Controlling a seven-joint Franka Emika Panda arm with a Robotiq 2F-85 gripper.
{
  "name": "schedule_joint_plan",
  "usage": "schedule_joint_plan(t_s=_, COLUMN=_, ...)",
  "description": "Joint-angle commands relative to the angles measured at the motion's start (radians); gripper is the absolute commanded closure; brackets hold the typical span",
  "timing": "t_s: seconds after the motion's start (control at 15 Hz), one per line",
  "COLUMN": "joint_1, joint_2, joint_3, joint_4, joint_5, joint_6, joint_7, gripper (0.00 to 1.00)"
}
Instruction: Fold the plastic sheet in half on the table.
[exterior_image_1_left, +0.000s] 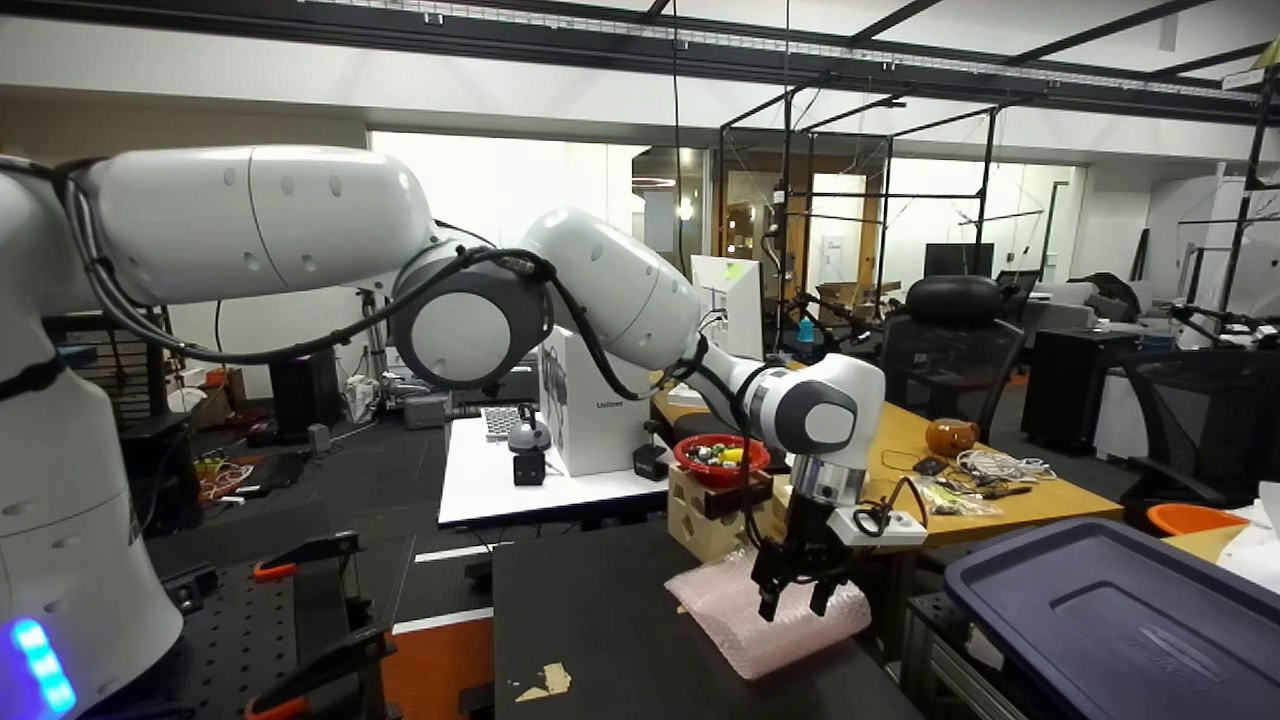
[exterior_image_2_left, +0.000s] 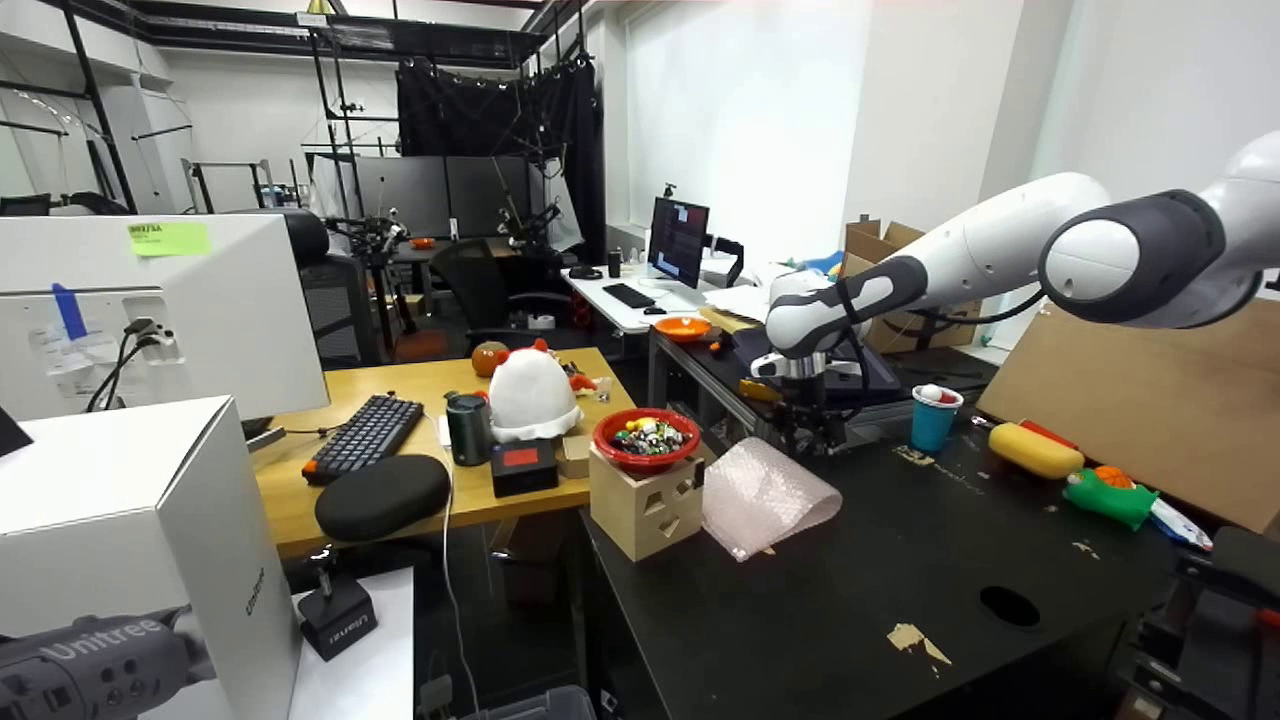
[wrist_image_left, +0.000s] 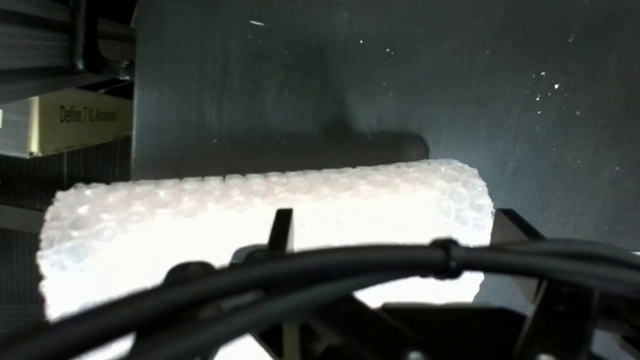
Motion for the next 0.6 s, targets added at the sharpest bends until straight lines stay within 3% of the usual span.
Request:
schedule_joint_plan(t_s=0.0, joint_1=-0.018, joint_2=-0.063, joint_3=0.026, joint_4=-0.046, joint_5=0.03, joint_6=0.001, joint_7=0.009, gripper=0.0)
schedule_joint_plan(t_s=0.53, joint_1=-0.002, joint_2=-0.011, joint_3=0.046, joint_4=-0.017, joint_5=0.084, joint_6=0.047, joint_7=0.115, gripper=0.0)
